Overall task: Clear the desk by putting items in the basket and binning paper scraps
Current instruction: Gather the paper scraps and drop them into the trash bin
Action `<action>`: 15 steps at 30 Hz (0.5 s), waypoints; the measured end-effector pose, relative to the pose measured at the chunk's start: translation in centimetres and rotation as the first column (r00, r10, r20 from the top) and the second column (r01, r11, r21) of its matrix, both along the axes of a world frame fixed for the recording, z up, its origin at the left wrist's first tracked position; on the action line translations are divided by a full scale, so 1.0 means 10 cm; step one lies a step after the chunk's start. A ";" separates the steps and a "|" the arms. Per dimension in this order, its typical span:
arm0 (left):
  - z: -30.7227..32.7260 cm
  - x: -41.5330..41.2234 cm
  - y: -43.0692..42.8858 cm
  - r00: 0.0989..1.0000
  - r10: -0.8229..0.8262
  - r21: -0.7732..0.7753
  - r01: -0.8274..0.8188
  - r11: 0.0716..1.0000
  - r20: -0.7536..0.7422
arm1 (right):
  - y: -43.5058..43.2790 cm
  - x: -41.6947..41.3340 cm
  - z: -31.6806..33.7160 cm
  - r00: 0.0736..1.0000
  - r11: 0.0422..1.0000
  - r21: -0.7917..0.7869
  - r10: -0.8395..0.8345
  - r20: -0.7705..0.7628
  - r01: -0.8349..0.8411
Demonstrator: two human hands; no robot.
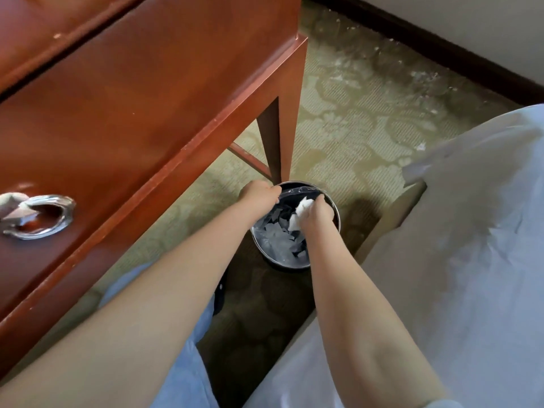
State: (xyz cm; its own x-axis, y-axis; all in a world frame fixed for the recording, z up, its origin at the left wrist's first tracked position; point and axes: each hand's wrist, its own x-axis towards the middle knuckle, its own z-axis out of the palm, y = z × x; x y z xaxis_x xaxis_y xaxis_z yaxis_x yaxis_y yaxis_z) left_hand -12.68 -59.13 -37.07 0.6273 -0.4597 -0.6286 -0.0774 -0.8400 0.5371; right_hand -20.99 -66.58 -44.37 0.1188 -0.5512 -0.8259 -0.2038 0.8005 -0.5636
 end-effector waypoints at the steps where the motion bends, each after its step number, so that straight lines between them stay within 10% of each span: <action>1: -0.04 0.00 -0.02 1.000 0.010 0.004 -0.010 1.000 0.000 | -0.03 0.02 -0.05 1.000 1.000 -0.011 0.020 -0.009 -0.020; 15: -0.25 -0.06 -0.16 0.960 0.192 -0.027 -0.202 0.979 -0.203 | -0.16 0.05 -0.15 0.999 0.976 0.219 0.027 -0.044 -0.016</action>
